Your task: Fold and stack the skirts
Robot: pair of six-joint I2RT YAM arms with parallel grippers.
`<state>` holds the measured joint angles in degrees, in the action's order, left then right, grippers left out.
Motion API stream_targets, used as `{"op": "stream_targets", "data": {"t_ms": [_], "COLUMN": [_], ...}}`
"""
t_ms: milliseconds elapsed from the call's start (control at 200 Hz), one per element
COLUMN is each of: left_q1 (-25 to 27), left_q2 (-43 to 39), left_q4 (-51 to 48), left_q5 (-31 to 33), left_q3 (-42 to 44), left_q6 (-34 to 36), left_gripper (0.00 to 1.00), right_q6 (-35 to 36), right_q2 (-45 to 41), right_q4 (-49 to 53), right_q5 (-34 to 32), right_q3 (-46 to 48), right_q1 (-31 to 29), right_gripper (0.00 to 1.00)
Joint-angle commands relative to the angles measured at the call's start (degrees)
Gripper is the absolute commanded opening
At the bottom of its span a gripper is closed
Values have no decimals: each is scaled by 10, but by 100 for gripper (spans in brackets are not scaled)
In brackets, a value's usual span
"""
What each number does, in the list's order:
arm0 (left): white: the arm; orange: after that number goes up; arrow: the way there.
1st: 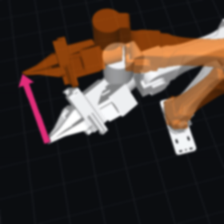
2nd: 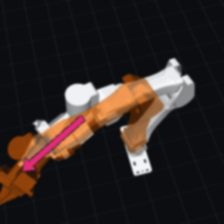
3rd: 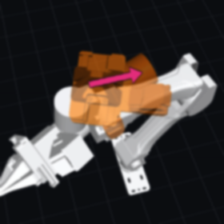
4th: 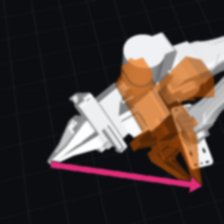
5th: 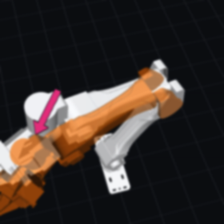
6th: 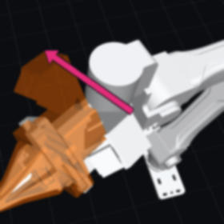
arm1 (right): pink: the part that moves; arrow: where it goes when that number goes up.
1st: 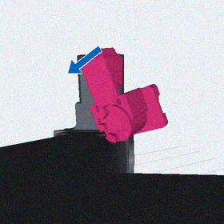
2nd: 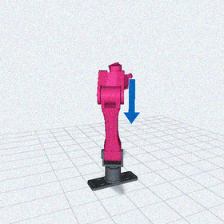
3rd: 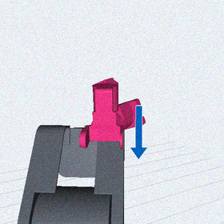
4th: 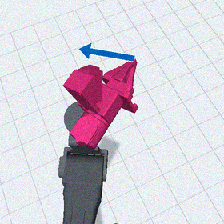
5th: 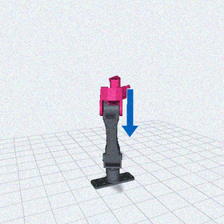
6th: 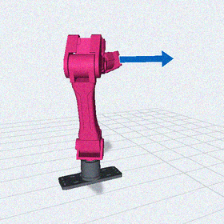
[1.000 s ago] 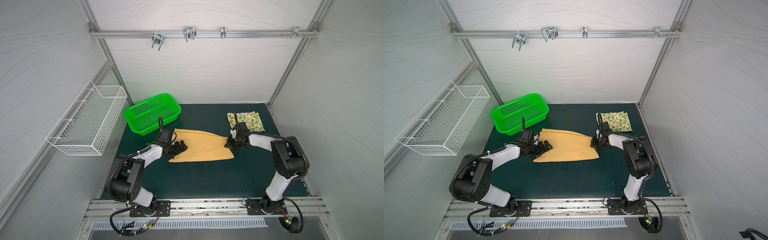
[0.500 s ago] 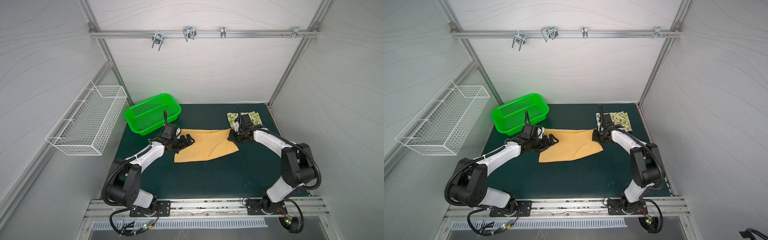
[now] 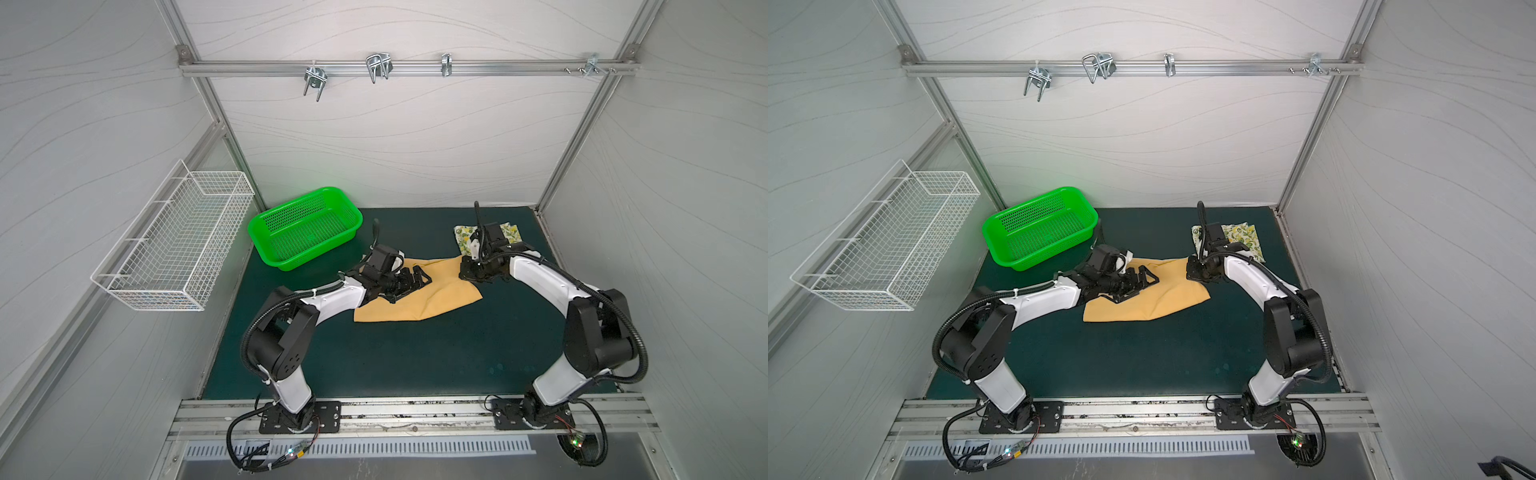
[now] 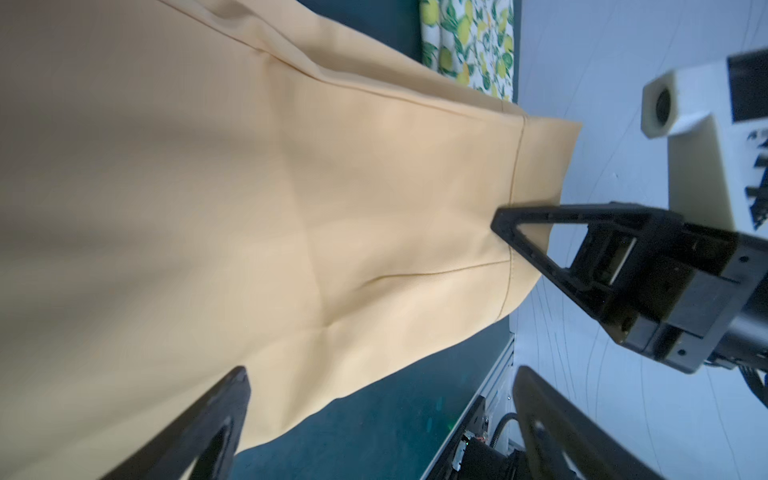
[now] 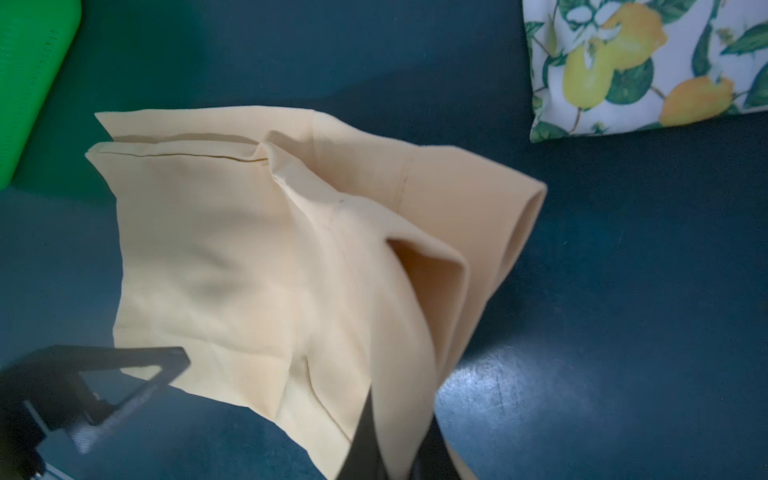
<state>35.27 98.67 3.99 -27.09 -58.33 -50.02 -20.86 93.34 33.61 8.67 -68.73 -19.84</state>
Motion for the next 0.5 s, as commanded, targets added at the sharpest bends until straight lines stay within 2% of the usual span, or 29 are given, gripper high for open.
{"op": "stream_targets", "data": {"t_ms": [0, 495], "left_q1": [27, 63], "left_q2": [28, 75], "left_q4": [73, 153], "left_q5": [-10, -22], "left_q3": [-27, 41], "left_q6": [-34, -72], "left_gripper": [99, 99], "right_q6": [17, 20], "right_q2": [-6, 13], "right_q4": [32, 38], "right_q5": [-10, 9], "right_q3": [-22, -38], "right_q1": [-3, 19], "right_gripper": [0, 0]}}
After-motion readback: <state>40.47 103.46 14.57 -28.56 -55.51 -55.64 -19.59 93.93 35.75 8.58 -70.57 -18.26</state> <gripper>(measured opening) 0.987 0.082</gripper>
